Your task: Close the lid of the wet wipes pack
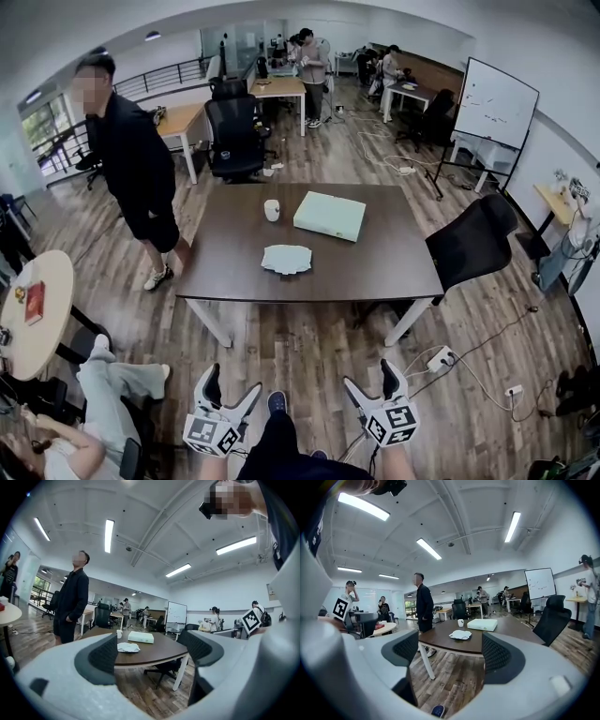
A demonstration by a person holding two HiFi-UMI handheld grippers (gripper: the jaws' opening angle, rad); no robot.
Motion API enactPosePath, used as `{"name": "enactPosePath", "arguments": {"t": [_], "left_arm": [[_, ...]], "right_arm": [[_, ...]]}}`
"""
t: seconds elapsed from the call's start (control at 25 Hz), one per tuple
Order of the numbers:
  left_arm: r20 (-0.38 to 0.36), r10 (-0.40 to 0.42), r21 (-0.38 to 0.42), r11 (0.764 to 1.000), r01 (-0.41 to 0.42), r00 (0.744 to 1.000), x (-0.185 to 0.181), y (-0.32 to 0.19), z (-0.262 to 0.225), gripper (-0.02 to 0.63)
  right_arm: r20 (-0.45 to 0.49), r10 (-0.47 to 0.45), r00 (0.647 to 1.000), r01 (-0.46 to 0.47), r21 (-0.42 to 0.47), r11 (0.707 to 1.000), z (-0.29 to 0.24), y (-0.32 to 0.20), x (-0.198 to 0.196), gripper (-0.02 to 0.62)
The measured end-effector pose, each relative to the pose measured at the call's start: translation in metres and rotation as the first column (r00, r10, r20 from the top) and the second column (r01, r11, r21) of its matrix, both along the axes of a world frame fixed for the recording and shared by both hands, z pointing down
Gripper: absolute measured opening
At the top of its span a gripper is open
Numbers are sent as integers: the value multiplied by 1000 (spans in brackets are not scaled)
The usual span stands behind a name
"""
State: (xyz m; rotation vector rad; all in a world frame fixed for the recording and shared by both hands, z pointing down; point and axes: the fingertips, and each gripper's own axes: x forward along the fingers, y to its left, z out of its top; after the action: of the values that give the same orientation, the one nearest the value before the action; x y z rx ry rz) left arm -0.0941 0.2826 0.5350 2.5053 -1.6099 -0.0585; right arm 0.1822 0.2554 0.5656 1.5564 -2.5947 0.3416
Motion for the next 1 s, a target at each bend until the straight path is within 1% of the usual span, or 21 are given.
{"name": "enactPosePath", "arguments": {"t": [0.12, 0.36, 0.48, 0.64, 0.88, 1.0], "left_arm": [[2, -10, 4, 1000, 10, 1000, -9, -19, 0, 449], [11, -7, -22, 1000, 7, 1000, -19, -56, 7, 449], [19, -5, -27, 1000, 5, 1000, -25, -79, 7, 448], [29, -1, -33, 999, 2, 1000, -33, -111, 10, 445], [24, 3, -33, 999, -2, 1000, -43, -155, 1, 445], [17, 8, -39, 999, -7, 1000, -55, -177, 2, 445]], "right_arm": [[-1, -9, 1000, 9, 15, 1000, -5, -20, -9, 433], [8, -18, 1000, 18, 8, 1000, -1, -64, -22, 426], [10, -20, 1000, 20, 10, 1000, -3, -89, -28, 399], [-16, -30, 999, 30, 13, 999, -2, -121, -40, 400], [-33, -30, 999, 30, 3, 1000, -8, -162, -54, 400], [-38, -24, 999, 24, -8, 1000, -9, -179, -64, 400]]}}
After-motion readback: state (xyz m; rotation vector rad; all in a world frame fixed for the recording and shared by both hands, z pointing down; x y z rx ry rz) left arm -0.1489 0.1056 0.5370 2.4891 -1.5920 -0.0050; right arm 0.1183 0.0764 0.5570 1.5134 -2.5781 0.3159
